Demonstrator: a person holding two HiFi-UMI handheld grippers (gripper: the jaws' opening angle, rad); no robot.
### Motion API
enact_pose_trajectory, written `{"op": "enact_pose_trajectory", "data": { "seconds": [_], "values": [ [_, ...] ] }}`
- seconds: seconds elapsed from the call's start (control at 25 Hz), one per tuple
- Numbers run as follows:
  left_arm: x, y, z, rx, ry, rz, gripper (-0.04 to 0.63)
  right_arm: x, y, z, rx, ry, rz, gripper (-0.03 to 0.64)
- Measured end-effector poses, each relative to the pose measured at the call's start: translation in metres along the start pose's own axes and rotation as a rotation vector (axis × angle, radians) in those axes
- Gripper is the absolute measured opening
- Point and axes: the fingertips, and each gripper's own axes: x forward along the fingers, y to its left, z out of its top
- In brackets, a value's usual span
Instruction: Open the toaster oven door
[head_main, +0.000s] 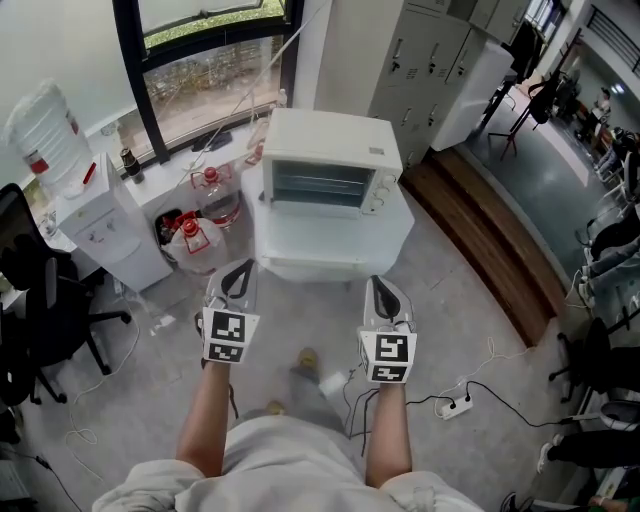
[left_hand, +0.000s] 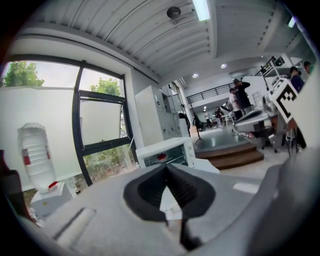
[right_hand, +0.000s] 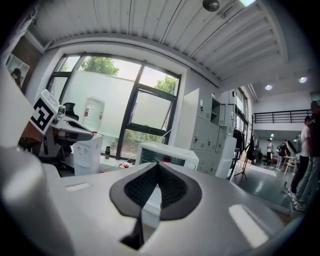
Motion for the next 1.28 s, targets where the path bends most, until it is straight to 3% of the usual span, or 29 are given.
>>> {"op": "enact_pose_trajectory", "data": {
  "seconds": [0.44, 1.28],
  "values": [
    [-0.036, -0.004, 0.023, -0.016, -0.084, 0.006, -0.002, -0.038, -0.002, 0.012, 0.037, -0.057, -0.021, 0.002],
    [-0.065, -0.005, 0.045, -0.023, -0.145, -0.011, -0.002, -0.069, 0.001, 0.023, 0.040, -0.088, -0.045, 0.002]
  ]
}}
